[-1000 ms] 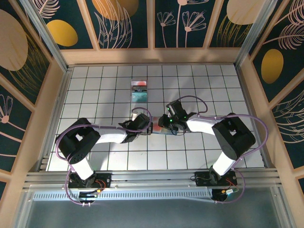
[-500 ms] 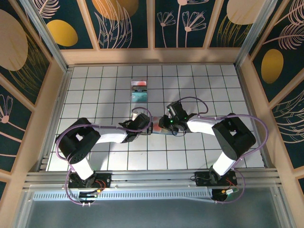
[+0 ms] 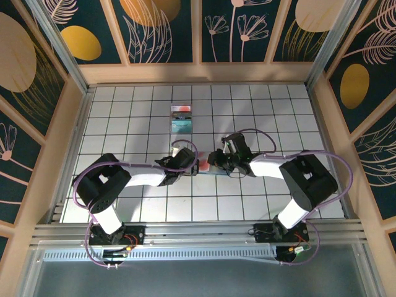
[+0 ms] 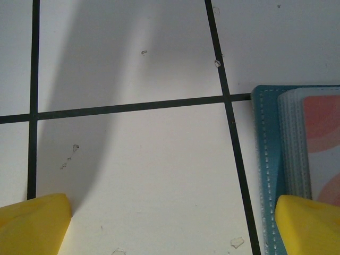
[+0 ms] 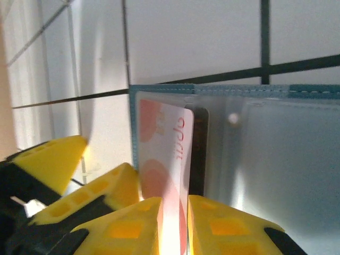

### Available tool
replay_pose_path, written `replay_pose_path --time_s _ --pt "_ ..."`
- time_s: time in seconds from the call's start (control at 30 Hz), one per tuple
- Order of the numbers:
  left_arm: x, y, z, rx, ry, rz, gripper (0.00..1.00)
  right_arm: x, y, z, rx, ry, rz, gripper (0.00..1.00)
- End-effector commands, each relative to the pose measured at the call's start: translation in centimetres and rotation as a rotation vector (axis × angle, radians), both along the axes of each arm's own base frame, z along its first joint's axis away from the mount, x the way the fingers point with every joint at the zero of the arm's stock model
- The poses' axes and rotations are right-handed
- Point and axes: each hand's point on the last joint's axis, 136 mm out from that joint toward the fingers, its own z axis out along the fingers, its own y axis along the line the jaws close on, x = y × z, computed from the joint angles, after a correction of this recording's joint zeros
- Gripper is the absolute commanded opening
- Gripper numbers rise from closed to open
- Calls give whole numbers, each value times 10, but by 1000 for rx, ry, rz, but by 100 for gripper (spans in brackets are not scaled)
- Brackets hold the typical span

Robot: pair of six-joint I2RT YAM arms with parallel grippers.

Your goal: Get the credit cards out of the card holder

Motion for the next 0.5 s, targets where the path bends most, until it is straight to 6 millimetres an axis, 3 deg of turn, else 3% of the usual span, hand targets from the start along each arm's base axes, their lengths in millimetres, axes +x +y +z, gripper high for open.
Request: replay_pose_path --time_s 0.0,0.47 --pt "-6 7 -15 49 53 2 99 3 14 37 144 -81 39 19" --pt "-6 7 -13 49 51 -3 99 -2 13 10 145 -11 37 19"
